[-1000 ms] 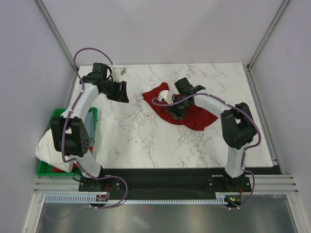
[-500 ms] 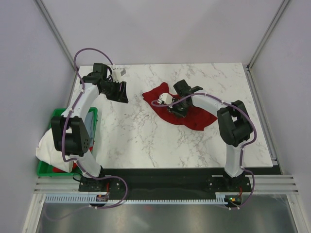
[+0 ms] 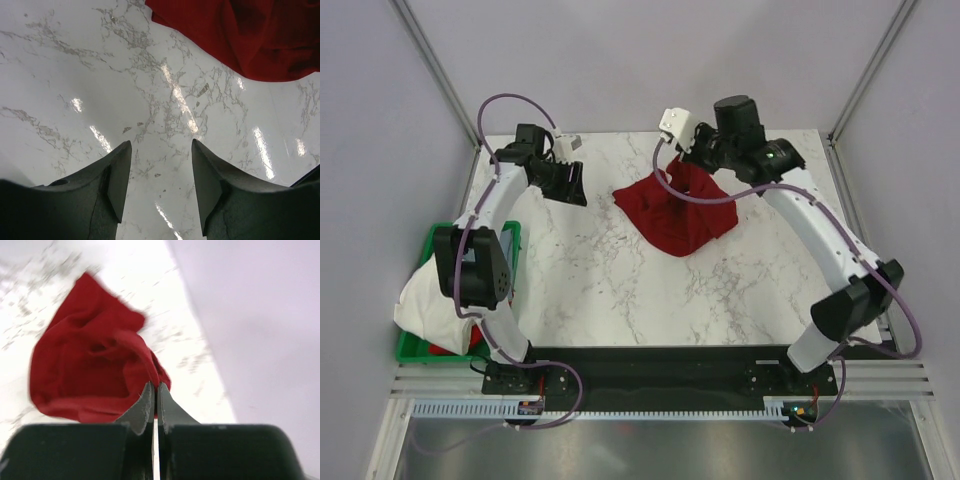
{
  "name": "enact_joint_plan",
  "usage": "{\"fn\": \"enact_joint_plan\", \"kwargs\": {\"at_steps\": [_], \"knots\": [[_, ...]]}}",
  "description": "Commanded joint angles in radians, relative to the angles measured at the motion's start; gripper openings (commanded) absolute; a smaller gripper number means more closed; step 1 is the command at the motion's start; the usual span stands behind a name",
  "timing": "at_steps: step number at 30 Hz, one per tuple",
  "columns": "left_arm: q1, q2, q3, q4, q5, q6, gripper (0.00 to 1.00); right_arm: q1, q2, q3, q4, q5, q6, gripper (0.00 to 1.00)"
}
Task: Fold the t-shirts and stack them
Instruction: Flatten the tshirt out
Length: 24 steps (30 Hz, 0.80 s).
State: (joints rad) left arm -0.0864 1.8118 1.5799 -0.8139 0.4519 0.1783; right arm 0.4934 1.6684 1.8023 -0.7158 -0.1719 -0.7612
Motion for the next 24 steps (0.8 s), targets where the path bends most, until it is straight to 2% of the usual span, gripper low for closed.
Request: {"fn": "enact_joint_plan", "kwargs": {"at_steps": [1,7,11,16,24], "knots": [[-0.001,0.072,0.089,0.002,0.044,-0.002,0.59,-0.003,-0.082,0.042,0.035,0.093,-0.016,0.00],[-0.025,0.233,0.230,-0.005,-0.004,0.013,0.59,-0.068,-0.128,-0.067,0.108,0.239,0.009,0.00],[-0.038,0.394,0.349,-0.025,-0.016,0.032,0.60,-0.141,-0.121,-0.099,0.116,0.233,0.069,0.00],[-0.070,0.518,0.471,-0.030,-0.021,0.058,0.61,-0.187,-0.125,-0.129,0.115,0.226,0.097,0.00],[-0.124,0.641,0.578,-0.022,-0.076,0.067,0.50,-0.207,-0.134,-0.155,0.098,0.226,0.099,0.00]]}}
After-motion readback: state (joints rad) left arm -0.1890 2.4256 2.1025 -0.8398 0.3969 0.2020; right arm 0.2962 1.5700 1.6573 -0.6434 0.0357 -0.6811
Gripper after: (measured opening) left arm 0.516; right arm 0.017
